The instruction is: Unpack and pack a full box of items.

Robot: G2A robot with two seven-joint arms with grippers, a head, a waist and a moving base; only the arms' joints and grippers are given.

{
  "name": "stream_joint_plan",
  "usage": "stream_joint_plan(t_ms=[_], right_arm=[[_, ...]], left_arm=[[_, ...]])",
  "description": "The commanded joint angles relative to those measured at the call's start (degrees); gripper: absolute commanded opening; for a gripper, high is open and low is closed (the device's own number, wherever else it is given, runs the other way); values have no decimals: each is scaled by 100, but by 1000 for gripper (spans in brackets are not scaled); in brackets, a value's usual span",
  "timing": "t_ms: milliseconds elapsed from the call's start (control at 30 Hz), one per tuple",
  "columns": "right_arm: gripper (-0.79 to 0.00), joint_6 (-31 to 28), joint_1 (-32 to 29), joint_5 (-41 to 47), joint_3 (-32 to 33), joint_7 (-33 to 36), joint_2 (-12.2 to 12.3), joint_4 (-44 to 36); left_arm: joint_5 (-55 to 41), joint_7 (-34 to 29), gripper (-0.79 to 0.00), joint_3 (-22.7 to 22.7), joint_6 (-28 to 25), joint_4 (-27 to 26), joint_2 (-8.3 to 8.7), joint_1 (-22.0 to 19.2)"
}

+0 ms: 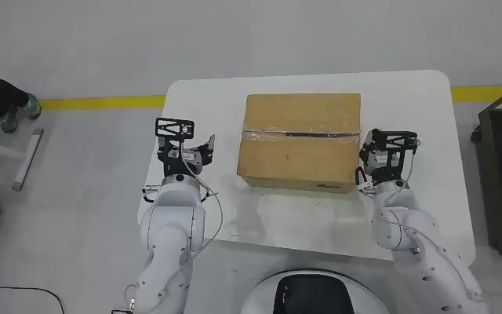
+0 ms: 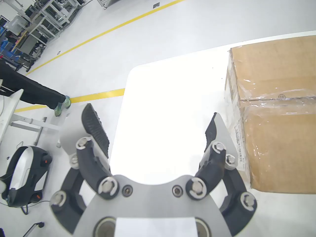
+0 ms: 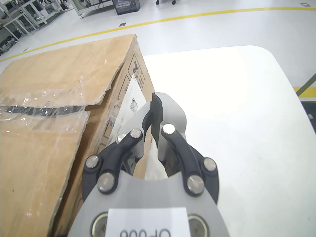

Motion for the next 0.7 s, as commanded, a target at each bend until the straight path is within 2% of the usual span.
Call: stream_joint_plan(t_ms=[0,200,367,500,667], right_arm=[[-785,-39,-42,95,22,17,-7,-61],[-785,-274,-169,326,60,95,-20,-301],[-785,-591,-302,364,29,164,-18,-439],[-785,-758,-384,385,82,212,-11,-506],[-785,-553,-503,357,351,247,-3,-692]], left_arm=[[0,0,0,0,0,0,0,0],[0,0,0,0,0,0,0,0],[-144,397,0,92,-240,55,-13,-1],[-433,644,0,454,-540,198,-66,-321],[-891,935,0,1041,-916,553,-170,-873]])
